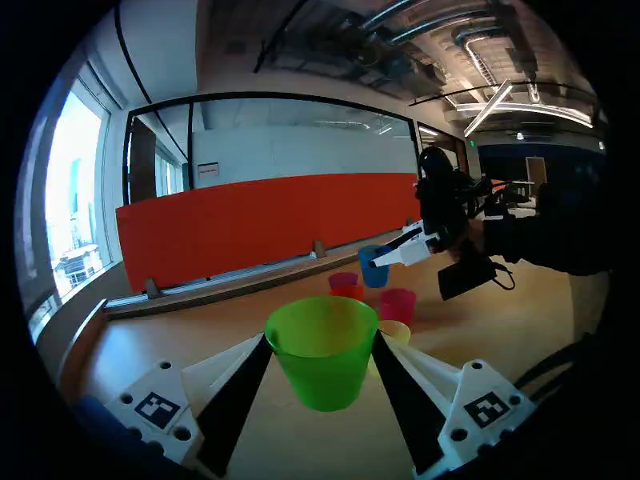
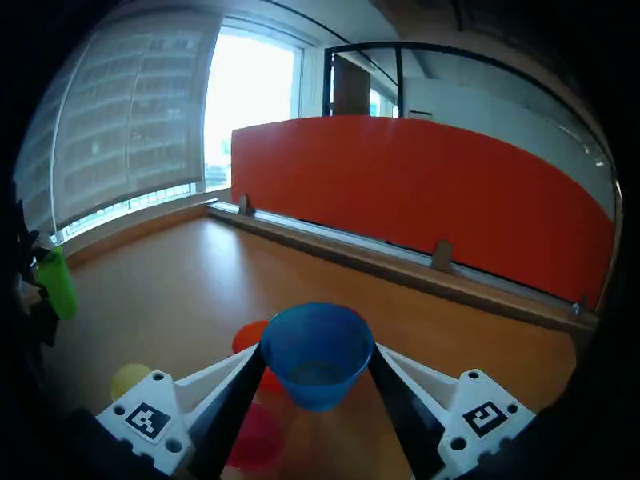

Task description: Pour water

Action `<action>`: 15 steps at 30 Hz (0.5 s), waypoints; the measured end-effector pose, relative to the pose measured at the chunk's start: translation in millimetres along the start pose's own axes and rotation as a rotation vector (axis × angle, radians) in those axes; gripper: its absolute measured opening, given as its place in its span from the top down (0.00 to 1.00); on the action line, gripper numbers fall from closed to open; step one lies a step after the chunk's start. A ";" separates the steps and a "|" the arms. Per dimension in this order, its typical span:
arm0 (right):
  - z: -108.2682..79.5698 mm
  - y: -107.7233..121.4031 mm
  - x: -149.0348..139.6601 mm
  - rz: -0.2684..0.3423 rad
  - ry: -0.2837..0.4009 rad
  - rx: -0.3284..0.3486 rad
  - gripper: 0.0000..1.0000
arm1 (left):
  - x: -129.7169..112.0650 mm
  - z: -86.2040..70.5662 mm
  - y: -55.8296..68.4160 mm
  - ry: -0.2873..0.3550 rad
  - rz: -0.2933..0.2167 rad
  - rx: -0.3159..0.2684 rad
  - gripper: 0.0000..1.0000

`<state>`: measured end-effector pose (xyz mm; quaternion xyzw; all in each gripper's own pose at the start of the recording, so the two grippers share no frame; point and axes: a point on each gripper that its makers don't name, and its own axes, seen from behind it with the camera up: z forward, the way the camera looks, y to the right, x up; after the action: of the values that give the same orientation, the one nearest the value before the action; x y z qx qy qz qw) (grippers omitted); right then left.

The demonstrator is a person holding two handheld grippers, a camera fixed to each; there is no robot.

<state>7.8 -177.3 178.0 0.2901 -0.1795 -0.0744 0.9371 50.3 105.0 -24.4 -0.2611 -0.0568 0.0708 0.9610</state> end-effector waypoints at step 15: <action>-26.3 -13.2 25.9 0.029 0.162 -0.005 0.09 | 3.0 -3.1 -0.6 0.008 -0.003 -0.001 0.12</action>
<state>41.3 -180.9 157.9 0.2900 -0.1069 -0.0376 0.9503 53.8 103.4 -26.5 -0.2617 -0.0533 0.0684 0.9612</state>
